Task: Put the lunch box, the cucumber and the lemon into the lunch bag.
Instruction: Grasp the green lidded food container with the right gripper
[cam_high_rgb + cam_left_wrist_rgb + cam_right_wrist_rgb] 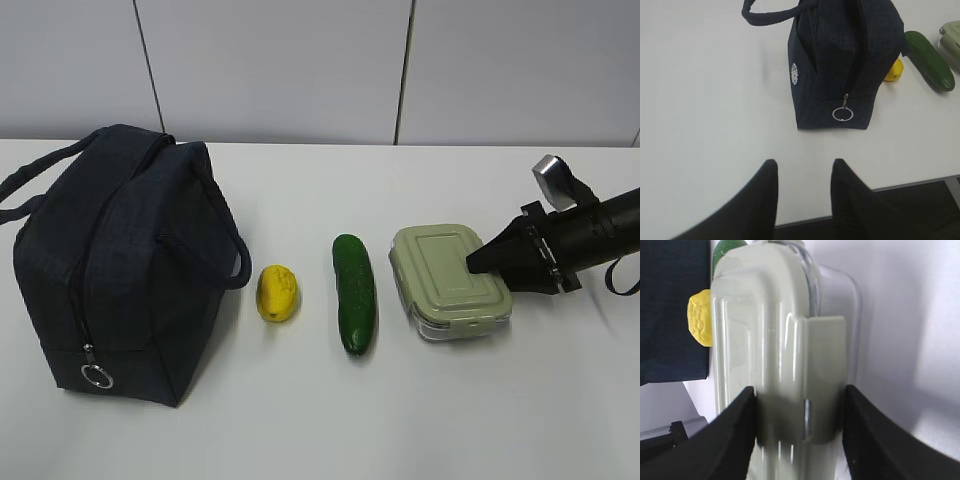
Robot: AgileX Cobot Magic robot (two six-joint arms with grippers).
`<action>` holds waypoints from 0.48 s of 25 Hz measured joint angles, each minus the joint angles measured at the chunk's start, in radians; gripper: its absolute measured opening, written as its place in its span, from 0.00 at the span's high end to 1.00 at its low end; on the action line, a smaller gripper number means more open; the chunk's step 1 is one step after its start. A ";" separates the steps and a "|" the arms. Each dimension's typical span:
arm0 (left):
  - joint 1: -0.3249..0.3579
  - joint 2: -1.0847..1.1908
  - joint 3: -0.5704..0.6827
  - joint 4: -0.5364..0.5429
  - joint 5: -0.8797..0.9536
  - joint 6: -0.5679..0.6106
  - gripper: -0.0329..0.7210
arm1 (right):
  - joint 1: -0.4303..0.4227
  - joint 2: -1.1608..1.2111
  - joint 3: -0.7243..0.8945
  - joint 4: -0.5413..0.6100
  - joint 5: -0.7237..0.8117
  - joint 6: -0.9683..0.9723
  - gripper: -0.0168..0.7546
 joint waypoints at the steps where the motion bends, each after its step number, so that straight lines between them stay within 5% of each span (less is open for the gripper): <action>1: 0.000 0.000 0.000 0.000 0.000 0.000 0.64 | 0.000 0.000 0.000 0.000 0.000 0.004 0.47; 12: 0.000 0.000 0.000 0.000 0.000 0.000 0.64 | 0.000 0.000 0.000 -0.002 0.000 0.018 0.48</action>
